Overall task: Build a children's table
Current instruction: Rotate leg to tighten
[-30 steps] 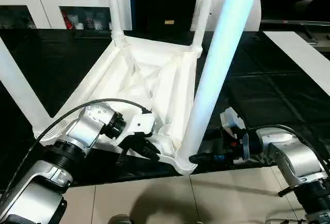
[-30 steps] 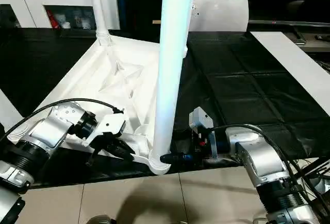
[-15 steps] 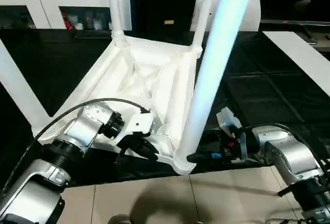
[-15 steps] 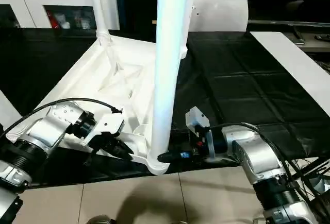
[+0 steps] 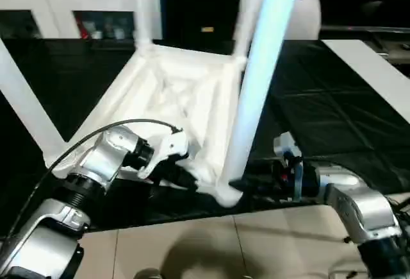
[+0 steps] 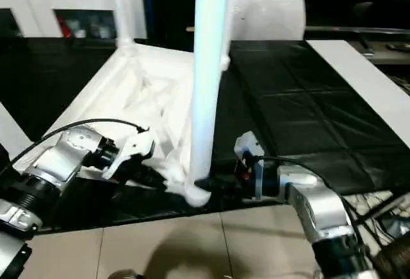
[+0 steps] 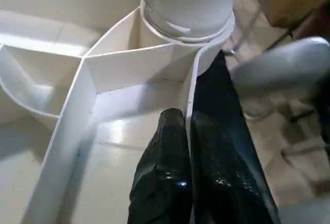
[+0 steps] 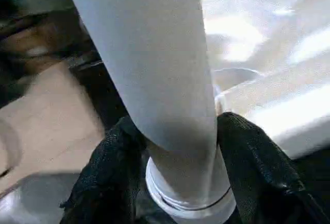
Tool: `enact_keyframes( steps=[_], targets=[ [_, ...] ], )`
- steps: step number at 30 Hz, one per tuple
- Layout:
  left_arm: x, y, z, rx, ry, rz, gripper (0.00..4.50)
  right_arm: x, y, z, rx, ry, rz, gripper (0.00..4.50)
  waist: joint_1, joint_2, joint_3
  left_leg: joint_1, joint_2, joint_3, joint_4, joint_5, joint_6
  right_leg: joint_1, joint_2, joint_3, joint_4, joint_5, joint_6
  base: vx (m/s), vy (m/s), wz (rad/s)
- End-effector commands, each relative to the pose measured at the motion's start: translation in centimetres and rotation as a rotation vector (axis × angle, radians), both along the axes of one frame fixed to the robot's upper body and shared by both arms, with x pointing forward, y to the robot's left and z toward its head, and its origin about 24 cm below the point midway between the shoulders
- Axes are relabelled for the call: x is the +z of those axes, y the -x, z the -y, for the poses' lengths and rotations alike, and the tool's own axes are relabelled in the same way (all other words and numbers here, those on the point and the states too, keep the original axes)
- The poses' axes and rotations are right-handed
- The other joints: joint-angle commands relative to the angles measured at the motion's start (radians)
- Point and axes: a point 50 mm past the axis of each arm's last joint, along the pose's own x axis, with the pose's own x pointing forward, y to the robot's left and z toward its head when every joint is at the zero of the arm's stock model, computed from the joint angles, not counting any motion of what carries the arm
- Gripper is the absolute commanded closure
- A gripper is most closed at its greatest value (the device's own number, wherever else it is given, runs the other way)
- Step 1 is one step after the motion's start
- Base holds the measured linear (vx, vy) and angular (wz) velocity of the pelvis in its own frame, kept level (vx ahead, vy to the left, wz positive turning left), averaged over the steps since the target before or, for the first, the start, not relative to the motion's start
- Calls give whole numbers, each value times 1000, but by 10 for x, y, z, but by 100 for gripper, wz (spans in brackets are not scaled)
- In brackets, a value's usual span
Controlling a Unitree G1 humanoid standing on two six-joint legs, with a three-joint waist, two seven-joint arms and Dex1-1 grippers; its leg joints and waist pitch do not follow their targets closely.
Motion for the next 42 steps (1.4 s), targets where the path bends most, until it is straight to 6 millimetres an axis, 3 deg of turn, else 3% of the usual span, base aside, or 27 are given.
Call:
enact_keyframes(
  steps=[1, 2, 4, 8, 10, 12, 13, 19, 20, 25, 28, 32, 33, 37, 40, 42],
  targets=[
    [8, -5, 32, 89, 109, 53, 450, -4, -1, -26, -53, 5, 24, 253, -11, 0, -54, -1, 18, -12, -77, -284, -19, 43, -78, 38, -104, -506, -97, 0, 0, 0],
    [8, -6, 35, 107, 115, 54, 450, -5, -2, -28, -79, 12, 25, 253, -11, 0, -54, -1, 18, -12, -77, -284, -19, 43, -78, 38, -104, -506, -97, 0, 0, 0],
    [8, -8, 43, 165, 133, 51, 450, -8, -7, -35, -168, 24, 21, 255, -31, 0, -53, 2, 13, -12, -73, -299, -19, 36, -76, 33, -114, -558, -78, 0, 0, 0],
    [11, -12, 60, 251, 159, 57, 450, -9, -15, -48, -305, 32, 15, 259, -52, -2, -56, -6, 10, -13, -71, -278, -4, 38, -72, 33, -114, -542, -77, 0, 0, 0],
    [17, -21, 75, 337, 198, 77, 450, -6, -29, -60, -482, 20, -12, 260, -55, 0, -58, -2, 11, -10, -69, -261, 5, 33, -71, 39, -110, -493, -98, 0, 0, 0],
    [22, -27, 84, 384, 212, 110, 450, -3, -39, -68, -585, 10, -40, 260, -57, 0, -64, -6, 9, -11, -69, -227, -1, 37, -67, 40, -102, -425, -113, 0, 0, 0],
    [24, -28, 87, 395, 217, 128, 450, -1, -41, -70, -606, 8, -41, 260, -56, 8, -67, -4, 11, -10, -69, -213, -2, 37, -65, 42, -95, -366, -126, 0, 0, 0],
    [27, -31, 86, 377, 193, 183, 450, 1, -45, -76, -641, 21, -3, 260, -50, 7, -70, -7, 13, -2, -66, -130, 30, 51, -65, 48, -73, -113, -198, 0, 0, 0],
    [26, -31, 84, 372, 187, 189, 450, 0, -45, -75, -649, 21, -3, 225, -50, 6, -70, -7, 13, -2, -67, -128, 32, 52, -65, 48, -72, -110, -201, 0, 0, 0],
    [20, -31, 59, 322, 137, 239, 450, -3, -40, -55, -686, 36, 49, 155, -48, 8, -65, -2, 16, -2, -71, -170, 22, 48, -67, 50, -80, -185, -182, 0, 0, 0],
    [17, -33, 45, 307, 117, 257, 450, -5, -37, -40, -711, 36, 74, 144, -45, 8, -62, -2, 16, -2, -73, -201, 13, 46, -68, 50, -86, -229, -169, 0, 0, 0],
    [18, -34, 38, 273, 108, 297, 450, -5, -31, -27, -686, 15, 98, 102, -38, 5, -61, -1, 18, -2, -74, -219, 11, 45, -70, 50, -89, -258, -159, 0, 0, 0],
    [18, -35, 36, 273, 100, 309, 450, -5, -29, -22, -678, 18, 107, 97, -34, 9, -62, 1, 19, -3, -74, -218, 10, 45, -71, 51, -86, -255, -158, 0, 0, 0],
    [19, -37, 33, 248, 102, 344, 450, -4, -19, 0, -649, 19, 141, 64, -23, -7, -62, -2, 18, 0, -72, -199, 21, 46, -73, 50, -86, -257, -147, 0, 0, 0],
    [20, -38, 32, 248, 107, 358, 450, -2, -16, 4, -620, 1, 147, 40, -21, -5, -61, -6, 18, -1, -71, -197, 31, 47, -74, 49, -88, -275, -143, 0, 0, 0],
    [24, -39, 31, 291, 170, 353, 450, 6, -3, 8, -507, -58, 144, 16, -19, -7, -60, -4, 19, 0, -71, -204, 40, 47, -72, 49, -91, -287, -138, 0, 0, 0]
  ],
)
